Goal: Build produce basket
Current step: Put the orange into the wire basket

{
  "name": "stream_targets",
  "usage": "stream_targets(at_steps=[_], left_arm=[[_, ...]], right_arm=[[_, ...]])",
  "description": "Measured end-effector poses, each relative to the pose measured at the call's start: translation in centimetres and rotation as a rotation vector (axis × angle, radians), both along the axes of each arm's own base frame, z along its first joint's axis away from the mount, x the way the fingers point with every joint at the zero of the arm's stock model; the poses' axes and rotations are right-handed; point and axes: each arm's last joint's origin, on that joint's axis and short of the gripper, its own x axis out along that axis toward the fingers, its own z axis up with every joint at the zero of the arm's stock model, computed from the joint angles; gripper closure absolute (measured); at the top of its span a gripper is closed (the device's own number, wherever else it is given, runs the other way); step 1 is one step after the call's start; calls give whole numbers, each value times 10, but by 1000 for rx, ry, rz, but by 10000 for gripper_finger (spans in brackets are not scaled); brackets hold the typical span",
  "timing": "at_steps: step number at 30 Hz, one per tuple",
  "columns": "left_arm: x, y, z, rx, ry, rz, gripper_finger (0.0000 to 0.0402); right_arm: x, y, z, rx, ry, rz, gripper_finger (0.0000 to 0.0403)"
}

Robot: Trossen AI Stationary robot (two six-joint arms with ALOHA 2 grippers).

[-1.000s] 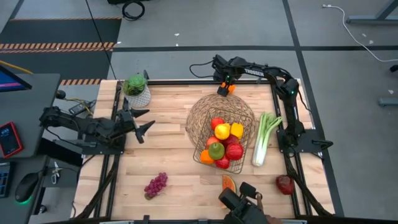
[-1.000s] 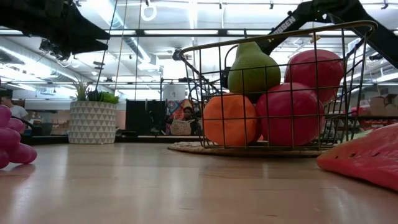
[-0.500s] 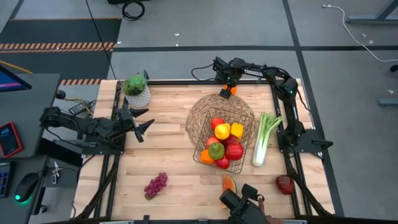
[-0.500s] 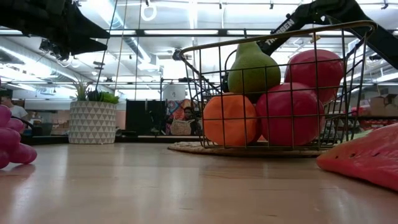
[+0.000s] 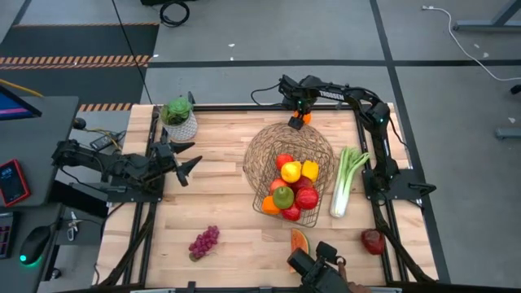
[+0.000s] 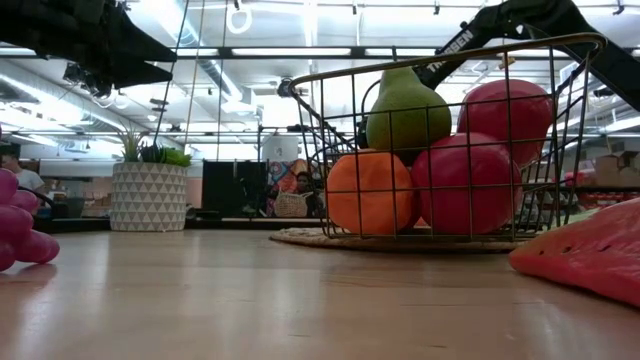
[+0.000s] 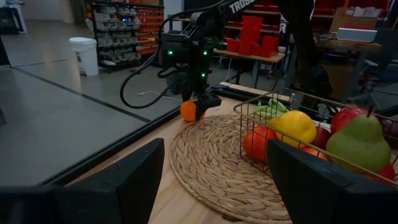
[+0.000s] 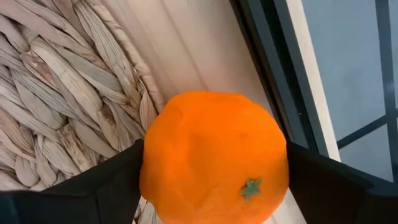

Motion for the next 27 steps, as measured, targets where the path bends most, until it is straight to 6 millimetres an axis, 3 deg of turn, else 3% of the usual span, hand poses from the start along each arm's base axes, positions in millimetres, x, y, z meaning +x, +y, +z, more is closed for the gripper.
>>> stream_targets(at_steps=[8, 16, 21, 27], left_arm=[[0, 0, 0, 1, 1, 0, 114], [0, 0, 0, 2, 1, 0, 114], [0, 0, 0, 0, 0, 0, 114], [0, 0, 0, 8, 3, -1, 114]], right_arm=[[4, 3, 20, 25, 18, 11, 53], [26, 12, 72, -29, -49, 58, 54], [47, 29, 110, -32, -190, 125, 54], [67, 61, 147, 100, -416, 261, 54]])
